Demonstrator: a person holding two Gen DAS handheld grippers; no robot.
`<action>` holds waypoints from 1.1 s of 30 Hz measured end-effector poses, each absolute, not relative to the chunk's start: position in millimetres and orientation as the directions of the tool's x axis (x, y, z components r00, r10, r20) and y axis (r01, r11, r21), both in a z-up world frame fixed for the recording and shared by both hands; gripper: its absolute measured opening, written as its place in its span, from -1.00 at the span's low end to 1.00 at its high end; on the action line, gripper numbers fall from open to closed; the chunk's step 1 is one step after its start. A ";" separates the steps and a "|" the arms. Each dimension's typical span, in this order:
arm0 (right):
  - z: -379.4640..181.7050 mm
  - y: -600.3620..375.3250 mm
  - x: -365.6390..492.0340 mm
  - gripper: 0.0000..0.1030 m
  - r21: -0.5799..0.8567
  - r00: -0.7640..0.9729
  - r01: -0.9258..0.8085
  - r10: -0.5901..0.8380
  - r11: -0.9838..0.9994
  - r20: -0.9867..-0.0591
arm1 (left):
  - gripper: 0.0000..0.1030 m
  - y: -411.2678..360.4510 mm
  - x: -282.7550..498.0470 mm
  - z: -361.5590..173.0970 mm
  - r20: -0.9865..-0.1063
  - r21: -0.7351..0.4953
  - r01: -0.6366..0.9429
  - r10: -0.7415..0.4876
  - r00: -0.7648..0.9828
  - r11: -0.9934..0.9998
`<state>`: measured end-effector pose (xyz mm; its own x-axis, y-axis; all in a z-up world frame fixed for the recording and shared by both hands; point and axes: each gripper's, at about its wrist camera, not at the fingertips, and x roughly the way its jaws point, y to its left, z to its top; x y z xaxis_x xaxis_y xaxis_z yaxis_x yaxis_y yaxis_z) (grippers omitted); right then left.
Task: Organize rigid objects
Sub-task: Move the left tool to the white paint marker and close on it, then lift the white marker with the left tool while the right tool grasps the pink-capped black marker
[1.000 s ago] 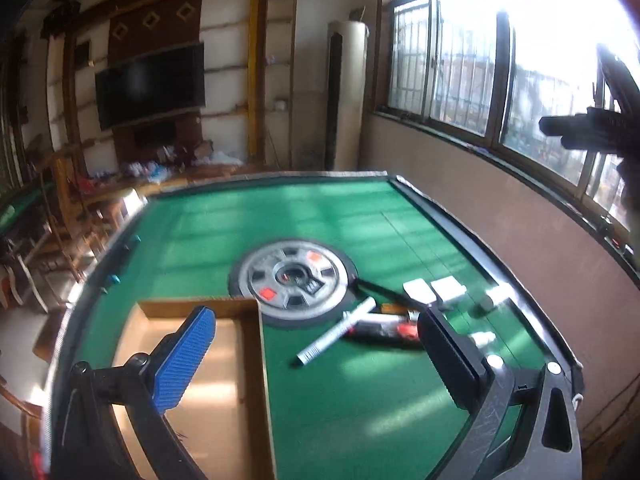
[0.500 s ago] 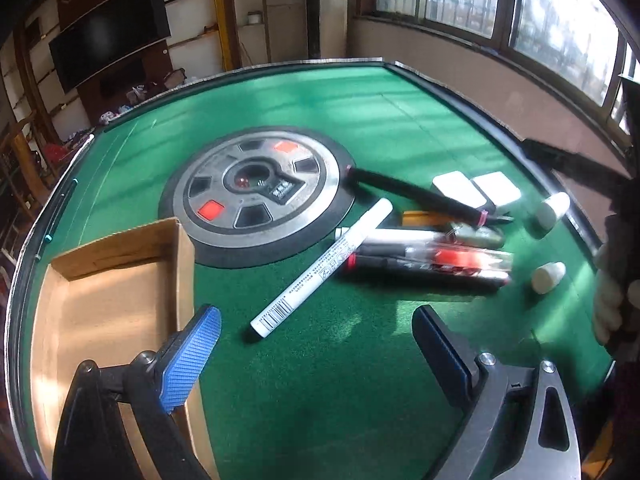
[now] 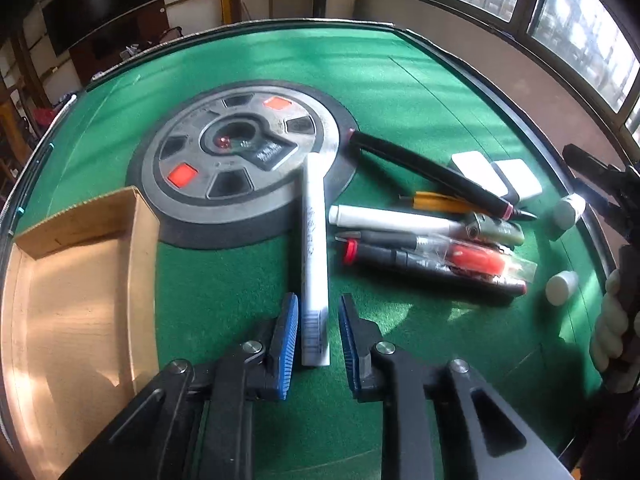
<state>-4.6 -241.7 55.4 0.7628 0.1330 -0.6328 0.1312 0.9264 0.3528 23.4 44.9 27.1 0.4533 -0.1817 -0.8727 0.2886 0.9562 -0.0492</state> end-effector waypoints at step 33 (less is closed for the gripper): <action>29.3 -57.4 101.2 -0.06 -0.101 0.432 -0.306 0.043 0.947 -0.901 | -0.73 185.1 -64.7 82.7 -0.646 -0.438 0.188 -0.454 0.614 0.879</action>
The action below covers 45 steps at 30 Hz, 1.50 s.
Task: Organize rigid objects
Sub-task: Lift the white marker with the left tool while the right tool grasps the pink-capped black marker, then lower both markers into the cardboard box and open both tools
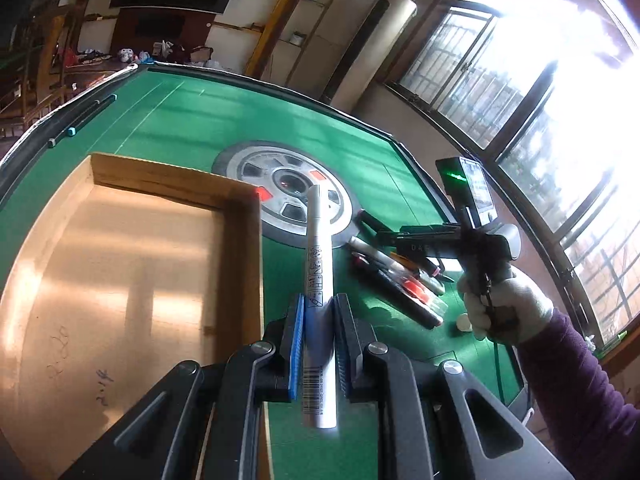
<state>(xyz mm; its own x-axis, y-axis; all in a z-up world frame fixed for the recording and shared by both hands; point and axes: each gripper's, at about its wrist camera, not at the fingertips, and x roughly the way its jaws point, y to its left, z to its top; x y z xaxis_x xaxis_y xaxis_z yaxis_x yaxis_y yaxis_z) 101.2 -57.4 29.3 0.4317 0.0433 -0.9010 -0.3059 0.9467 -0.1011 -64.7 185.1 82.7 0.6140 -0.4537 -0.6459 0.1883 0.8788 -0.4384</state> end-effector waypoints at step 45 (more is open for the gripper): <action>59.4 88.0 57.9 -0.22 0.397 0.373 -0.204 0.446 0.895 -0.813 | -0.31 266.2 16.5 5.9 -0.672 -0.629 -0.067 -0.498 0.548 0.774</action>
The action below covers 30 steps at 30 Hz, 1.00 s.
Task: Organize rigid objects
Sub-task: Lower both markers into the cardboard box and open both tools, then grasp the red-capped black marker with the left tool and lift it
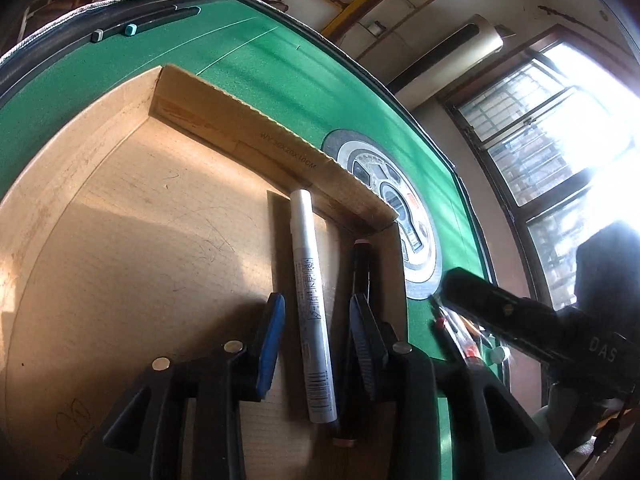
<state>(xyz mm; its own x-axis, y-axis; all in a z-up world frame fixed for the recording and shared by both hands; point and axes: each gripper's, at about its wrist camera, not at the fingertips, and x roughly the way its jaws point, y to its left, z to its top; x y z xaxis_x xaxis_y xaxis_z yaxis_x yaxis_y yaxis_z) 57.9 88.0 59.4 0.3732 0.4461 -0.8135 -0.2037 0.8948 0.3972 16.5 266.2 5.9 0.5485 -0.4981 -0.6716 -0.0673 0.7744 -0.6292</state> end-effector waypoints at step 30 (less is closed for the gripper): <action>18.2 -118.2 -16.5 0.12 0.260 0.483 -0.100 0.275 0.960 -0.831 | 0.79 135.0 -75.8 73.3 -0.667 -0.535 0.116 -0.503 0.550 0.837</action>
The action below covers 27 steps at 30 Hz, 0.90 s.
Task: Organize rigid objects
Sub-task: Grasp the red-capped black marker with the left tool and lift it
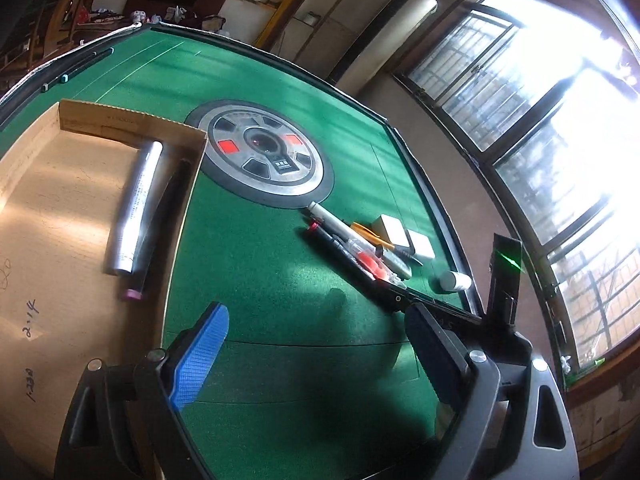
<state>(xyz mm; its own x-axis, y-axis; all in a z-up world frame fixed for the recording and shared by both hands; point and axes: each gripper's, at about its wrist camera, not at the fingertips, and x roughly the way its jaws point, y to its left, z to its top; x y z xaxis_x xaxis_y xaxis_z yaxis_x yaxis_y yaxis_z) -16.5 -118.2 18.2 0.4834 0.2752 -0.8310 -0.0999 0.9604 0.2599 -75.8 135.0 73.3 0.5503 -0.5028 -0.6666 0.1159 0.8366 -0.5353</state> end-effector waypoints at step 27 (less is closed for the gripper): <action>34.6 -167.0 -36.8 0.13 0.491 0.633 -0.170 0.476 0.855 -0.610 | -0.70 31.6 -23.5 17.1 -0.842 -0.157 0.202 -0.238 0.485 0.967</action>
